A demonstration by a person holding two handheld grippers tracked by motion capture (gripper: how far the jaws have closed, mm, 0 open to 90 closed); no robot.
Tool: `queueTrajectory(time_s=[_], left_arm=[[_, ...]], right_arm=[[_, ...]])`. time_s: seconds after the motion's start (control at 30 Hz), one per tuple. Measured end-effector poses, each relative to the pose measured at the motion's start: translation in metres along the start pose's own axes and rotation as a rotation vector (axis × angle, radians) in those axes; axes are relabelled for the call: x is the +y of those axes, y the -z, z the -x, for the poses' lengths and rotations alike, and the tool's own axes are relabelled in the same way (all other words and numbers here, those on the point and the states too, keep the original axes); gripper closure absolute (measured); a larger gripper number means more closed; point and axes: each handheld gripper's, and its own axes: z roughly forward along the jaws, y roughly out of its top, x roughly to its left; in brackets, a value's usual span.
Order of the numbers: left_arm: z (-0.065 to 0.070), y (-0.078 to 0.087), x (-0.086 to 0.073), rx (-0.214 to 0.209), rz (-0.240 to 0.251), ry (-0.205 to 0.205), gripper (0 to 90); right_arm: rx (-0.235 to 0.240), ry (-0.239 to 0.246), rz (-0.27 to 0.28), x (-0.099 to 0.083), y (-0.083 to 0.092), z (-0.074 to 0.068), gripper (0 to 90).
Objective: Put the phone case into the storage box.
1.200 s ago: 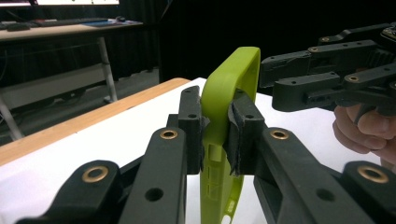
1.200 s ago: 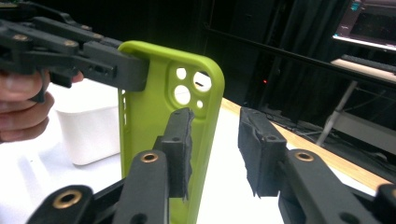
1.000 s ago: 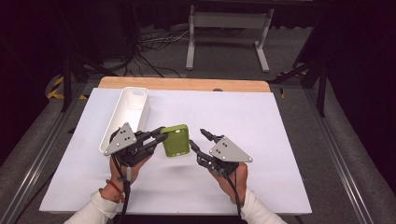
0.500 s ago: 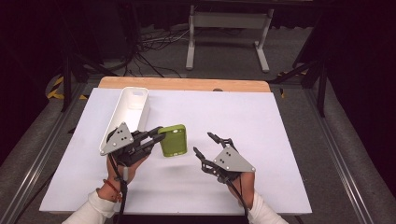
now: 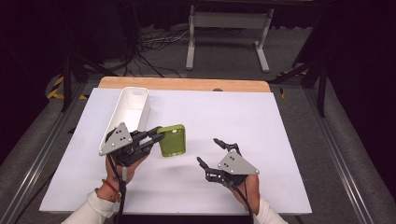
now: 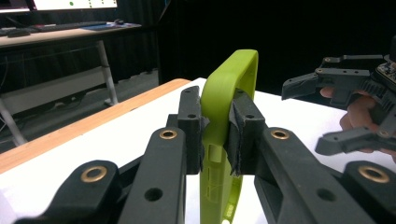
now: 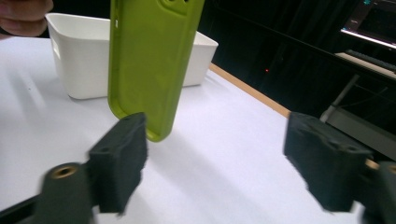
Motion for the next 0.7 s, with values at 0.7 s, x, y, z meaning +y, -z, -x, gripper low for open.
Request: queueTrajectory(time_s=[0.7], left_arm=[[-0.004, 0.01, 0.005, 0.017, 0.025, -0.016, 77.8]], right_arm=[[-0.052, -0.054, -0.086, -0.03, 0.017, 0.01, 5.0]])
